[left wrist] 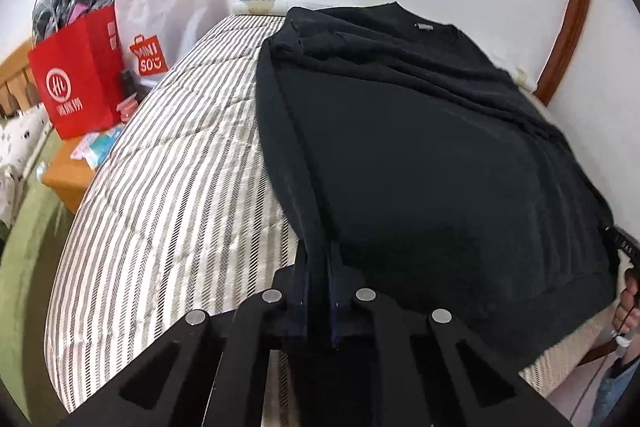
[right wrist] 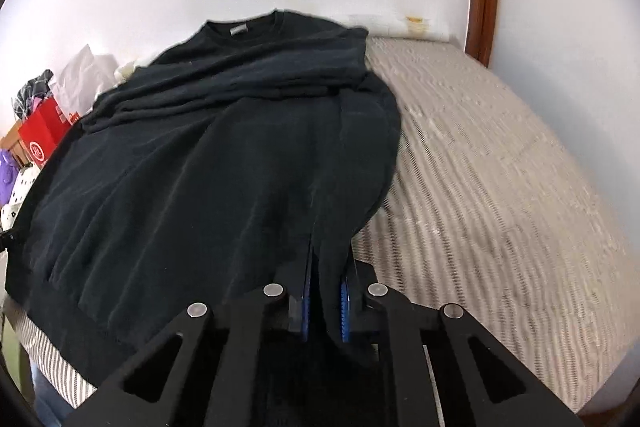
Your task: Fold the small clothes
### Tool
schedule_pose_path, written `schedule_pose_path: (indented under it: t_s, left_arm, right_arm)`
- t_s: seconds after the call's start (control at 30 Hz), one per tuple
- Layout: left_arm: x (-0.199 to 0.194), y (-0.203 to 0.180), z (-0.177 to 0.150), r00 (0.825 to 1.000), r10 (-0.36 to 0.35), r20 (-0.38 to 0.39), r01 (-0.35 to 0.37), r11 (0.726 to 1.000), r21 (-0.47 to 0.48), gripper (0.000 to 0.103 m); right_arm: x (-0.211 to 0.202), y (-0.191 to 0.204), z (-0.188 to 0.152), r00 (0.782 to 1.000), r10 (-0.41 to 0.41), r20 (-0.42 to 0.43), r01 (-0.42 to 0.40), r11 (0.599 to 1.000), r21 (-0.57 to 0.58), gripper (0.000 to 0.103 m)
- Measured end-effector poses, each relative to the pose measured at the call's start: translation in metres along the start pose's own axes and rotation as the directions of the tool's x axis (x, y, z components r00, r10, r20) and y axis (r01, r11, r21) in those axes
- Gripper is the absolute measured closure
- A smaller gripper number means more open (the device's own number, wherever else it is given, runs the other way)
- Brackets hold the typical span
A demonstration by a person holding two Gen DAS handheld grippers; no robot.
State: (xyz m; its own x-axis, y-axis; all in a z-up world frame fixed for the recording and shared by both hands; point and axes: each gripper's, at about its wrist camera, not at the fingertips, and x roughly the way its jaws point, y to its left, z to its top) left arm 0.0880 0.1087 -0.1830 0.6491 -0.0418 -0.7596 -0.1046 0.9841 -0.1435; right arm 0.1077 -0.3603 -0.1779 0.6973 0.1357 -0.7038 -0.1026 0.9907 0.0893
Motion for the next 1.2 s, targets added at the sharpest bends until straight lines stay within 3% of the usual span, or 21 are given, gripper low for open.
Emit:
schedule_pose_path:
  t_s: [0.13,0.4,0.53,0.77,1.0,1.2]
  left_arm:
    - [-0.025,0.008,-0.002,0.997,-0.081,0.017,0.081,0.997,-0.003,0.096]
    - [-0.07,-0.007,-0.005,0.98,-0.173,0.099,0.168,0.984,0.052,0.096]
    - [-0.079,-0.006,0.014,0.963,-0.21,0.167,0.205,0.978,0.048,0.096]
    - [-0.083,-0.003,0.069,0.943,-0.171,0.286,0.171,0.985,0.028,0.096]
    - [-0.046,-0.013,0.139,0.95,-0.074,0.304,0.07,0.997,0.023,0.096]
    - [0.012,-0.015,0.186,0.962,-0.05,0.269,0.059,0.998,-0.023,0.096]
  right_arm:
    - [-0.021,-0.017,0.003,0.997,0.065,0.039,-0.066,0.997,0.027,0.093]
    - [-0.058,-0.022,-0.002,0.993,0.073,0.097,-0.074,0.997,0.001,0.093]
    - [-0.064,-0.02,0.02,0.988,0.08,0.131,-0.081,0.997,0.006,0.093]
    - [-0.067,-0.016,0.084,0.973,0.096,0.212,-0.103,0.994,0.024,0.093]
    - [-0.023,-0.008,0.157,0.971,0.101,0.218,-0.109,0.994,0.027,0.092]
    - [0.041,-0.003,0.2,0.976,0.121,0.18,-0.131,0.99,0.045,0.092]
